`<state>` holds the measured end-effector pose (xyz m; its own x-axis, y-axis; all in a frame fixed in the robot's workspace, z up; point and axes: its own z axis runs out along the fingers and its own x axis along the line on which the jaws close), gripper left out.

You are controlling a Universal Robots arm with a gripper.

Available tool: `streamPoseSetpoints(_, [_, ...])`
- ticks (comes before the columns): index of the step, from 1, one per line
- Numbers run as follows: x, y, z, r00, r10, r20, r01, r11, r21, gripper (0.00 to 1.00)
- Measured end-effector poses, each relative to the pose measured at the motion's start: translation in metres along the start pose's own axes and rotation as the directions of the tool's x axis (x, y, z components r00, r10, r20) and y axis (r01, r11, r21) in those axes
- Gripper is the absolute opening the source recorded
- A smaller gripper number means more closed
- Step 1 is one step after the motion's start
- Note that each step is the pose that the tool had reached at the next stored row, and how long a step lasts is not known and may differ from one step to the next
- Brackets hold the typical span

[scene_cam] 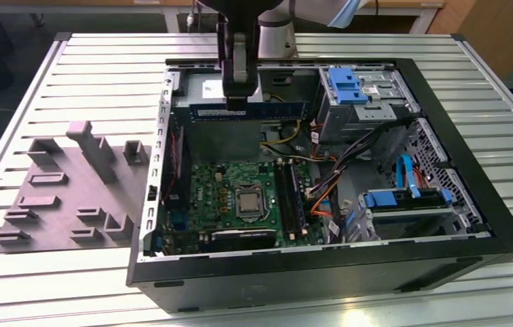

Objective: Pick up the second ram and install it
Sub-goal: 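Pick up the second ram and move it above second insertion slot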

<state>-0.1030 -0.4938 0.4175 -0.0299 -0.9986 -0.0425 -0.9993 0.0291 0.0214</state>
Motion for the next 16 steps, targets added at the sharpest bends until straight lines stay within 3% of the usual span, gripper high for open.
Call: streamPoseSetpoints(16, [0.0003,-0.0022,0.009,1.0,0.0,-0.0002,0.0,1.0,-0.0001,0.11])
